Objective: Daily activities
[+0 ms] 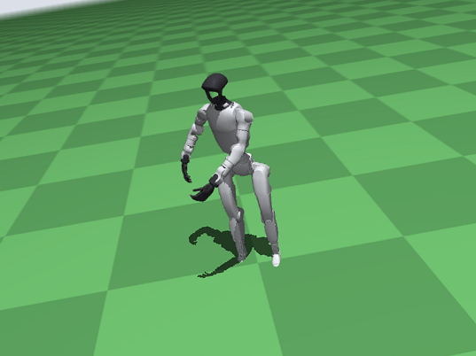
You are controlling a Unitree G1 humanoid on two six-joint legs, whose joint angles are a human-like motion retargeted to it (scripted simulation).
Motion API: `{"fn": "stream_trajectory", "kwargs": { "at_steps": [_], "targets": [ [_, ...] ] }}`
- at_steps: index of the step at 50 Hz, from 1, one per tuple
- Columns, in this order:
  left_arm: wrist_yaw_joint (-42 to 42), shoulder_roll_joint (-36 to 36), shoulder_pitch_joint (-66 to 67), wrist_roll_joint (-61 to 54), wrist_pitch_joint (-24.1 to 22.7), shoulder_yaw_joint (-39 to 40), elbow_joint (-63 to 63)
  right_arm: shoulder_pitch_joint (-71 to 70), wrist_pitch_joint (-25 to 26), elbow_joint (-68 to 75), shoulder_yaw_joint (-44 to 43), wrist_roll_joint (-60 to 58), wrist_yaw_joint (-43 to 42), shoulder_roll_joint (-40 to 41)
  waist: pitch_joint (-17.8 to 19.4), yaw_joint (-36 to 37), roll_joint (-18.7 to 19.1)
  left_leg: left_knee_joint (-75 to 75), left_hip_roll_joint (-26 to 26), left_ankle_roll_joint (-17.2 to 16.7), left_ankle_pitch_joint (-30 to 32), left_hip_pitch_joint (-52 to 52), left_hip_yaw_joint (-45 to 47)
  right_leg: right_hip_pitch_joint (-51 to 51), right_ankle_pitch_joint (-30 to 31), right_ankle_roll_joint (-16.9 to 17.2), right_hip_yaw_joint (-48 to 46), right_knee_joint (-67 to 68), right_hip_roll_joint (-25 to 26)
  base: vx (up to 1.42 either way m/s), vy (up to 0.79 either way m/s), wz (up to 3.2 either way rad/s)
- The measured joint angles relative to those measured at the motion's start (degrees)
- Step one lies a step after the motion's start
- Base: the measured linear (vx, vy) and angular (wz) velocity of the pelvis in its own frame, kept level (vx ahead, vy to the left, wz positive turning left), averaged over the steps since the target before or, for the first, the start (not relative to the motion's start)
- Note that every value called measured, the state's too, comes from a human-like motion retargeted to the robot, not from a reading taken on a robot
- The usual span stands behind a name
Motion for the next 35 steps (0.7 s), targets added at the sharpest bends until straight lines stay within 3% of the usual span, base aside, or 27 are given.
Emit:
{"fn": "stream_trajectory", "kwargs": {
  "at_steps": [10,20,35],
  "targets": [
    [-0.16,-0.06,0.48,-3.93,0.11,2.68,-4.75,-0.62,1.89,4.81,-0.1,0.34,2.31,1.95,-0.49,0.75,0.85,2.7,1.03,0.8,-1.58,-1.49,0.57,-0.74,0.73,0.06,1.13,-0.06,0.87,-0.01,-0.01,-0.06],
    [4.7,2.6,6.24,-4.33,-1.87,6.48,-22.64,-5.17,1.82,-1.64,-1.22,6.31,-2.97,8.52,-2.95,4.8,0.41,4.32,0.92,2.07,-3.06,-1.87,0.1,-0.29,0.12,0.71,0.5,-0.07,0.71,0.0,0.0,0.0],
    [8.56,13.77,17.94,18.21,-2.52,2.2,-49.19,-41.6,-1.65,-30.44,7.22,14.71,-15.01,16.89,-8.34,10.5,-2.0,4.11,-0.79,5.0,-3.35,-0.13,0.59,1.07,-1.82,-0.18,0.57,-0.02,-0.75,0.03,0.01,-0.02]
  ]
}}
